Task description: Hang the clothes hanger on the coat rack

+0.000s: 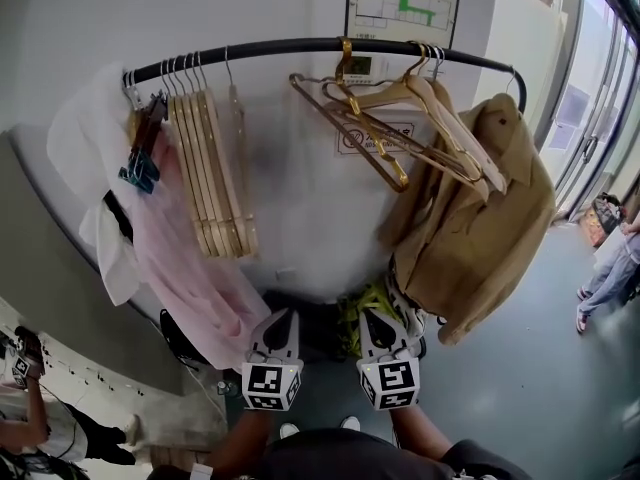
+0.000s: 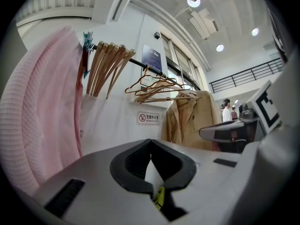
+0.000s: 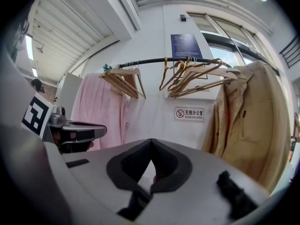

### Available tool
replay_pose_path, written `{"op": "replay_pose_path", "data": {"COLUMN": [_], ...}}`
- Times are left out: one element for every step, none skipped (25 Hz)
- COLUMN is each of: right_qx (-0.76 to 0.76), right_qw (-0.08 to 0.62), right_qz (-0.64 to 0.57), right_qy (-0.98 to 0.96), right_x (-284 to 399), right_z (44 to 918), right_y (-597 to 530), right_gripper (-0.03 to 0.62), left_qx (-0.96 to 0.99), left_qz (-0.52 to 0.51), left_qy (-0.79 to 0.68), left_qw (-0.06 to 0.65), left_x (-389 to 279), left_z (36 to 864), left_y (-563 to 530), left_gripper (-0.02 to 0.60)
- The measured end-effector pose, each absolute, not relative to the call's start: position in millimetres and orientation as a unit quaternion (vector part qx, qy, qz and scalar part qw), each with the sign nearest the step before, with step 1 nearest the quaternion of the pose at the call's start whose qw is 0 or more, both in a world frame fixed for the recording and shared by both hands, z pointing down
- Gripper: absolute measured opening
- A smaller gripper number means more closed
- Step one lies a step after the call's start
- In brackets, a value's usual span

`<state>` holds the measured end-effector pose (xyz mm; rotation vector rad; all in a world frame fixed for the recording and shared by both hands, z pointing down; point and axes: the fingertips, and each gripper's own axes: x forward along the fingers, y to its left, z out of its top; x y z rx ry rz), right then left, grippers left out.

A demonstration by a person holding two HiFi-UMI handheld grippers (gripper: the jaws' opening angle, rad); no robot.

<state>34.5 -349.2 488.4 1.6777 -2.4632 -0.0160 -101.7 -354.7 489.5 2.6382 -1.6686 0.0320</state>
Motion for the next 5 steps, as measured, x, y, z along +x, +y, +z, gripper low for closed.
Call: {"op": "replay_pose_path", "data": {"right_qx": [0.561,0.561,0.562,0.562,0.562], "right_qw": [0.082,0.083,0.084,0.084,0.084], "right_qz": [-0.005,-0.006,-0.007,-0.008,-0.008], "right_qy": [-0.824,-0.823,-0.823,-0.823,-0.823], "right_x": [34.6,34.7,34.9,35.1,35.4], "right_z": [489.3,489.7,489.9,489.8,489.8], "right_y": [-348.7,-348.5,-348.7,-349.1,-349.5], "right_gripper": [0.012,0.012,0.012,0.012,0.012], "left_qx": [0.846,0.846,0.847,0.847,0.848], "left_qz": [0.010,0.010,0.010,0.010,0.009], "left_qy": [-0.534,-0.533,-0.532,-0.531,-0.530], "left_qw": [0.010,0.010,0.010,0.009,0.008], "left_x": [-100.9,-100.0,-98.9,-97.8,-96.7], "left_z": [490.0,490.0,489.8,489.3,488.8], "left_y": [-354.4,-354.4,-354.6,-355.1,-355.7], "left_gripper": [0.009,0.009,0.009,0.009,0.009]}}
